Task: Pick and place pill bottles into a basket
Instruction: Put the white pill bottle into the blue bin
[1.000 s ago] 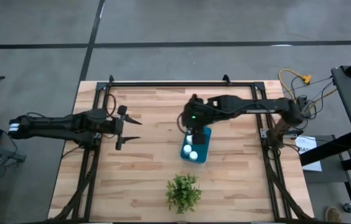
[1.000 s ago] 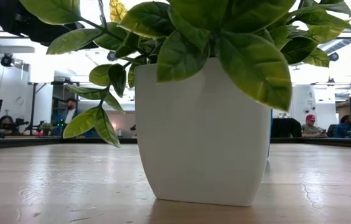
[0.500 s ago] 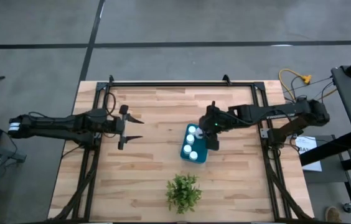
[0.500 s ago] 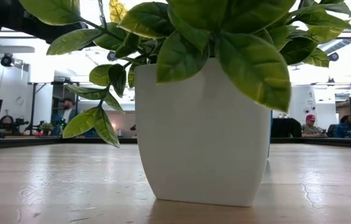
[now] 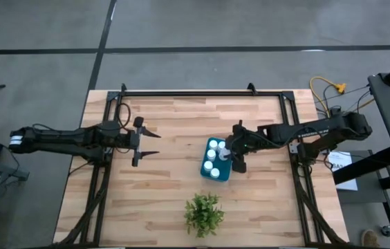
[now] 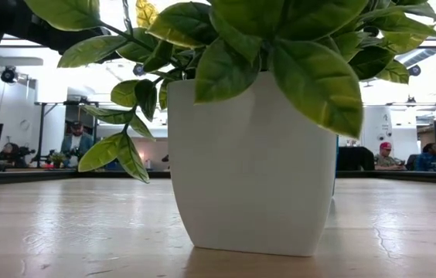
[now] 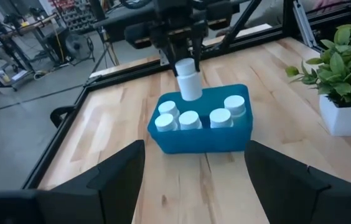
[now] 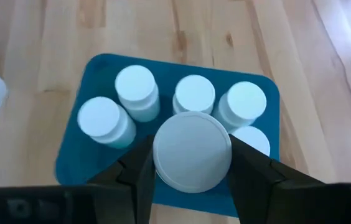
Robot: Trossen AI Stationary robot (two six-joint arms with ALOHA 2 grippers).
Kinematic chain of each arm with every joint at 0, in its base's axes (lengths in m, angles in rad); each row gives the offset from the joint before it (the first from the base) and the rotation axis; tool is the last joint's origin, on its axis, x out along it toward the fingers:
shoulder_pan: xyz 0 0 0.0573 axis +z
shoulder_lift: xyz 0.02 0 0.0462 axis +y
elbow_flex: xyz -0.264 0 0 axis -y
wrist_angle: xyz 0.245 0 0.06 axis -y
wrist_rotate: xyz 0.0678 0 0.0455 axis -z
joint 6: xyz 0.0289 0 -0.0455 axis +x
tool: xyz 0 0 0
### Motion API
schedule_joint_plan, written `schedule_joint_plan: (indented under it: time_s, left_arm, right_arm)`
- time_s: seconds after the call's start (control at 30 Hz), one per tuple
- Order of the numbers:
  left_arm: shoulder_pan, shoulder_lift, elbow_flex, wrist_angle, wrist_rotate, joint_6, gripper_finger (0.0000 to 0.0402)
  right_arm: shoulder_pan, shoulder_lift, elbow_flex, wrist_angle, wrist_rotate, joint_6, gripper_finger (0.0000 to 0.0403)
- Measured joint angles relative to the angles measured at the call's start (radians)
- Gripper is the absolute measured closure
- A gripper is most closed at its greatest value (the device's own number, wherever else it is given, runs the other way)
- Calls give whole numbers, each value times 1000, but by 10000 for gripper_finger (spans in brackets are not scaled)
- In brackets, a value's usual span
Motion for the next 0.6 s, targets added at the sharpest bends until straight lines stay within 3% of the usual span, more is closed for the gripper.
schedule_joint_plan:
  time_s: [0.23, 0.6]
  left_arm:
    - [0, 0, 5, 1, -1, 0, 143]
    - [0, 0, 5, 24, -9, 0, 143]
  right_arm:
    - [0, 6, -69, 120, -23, -10, 255]
    - [0, 78, -89, 163, -28, -10, 255]
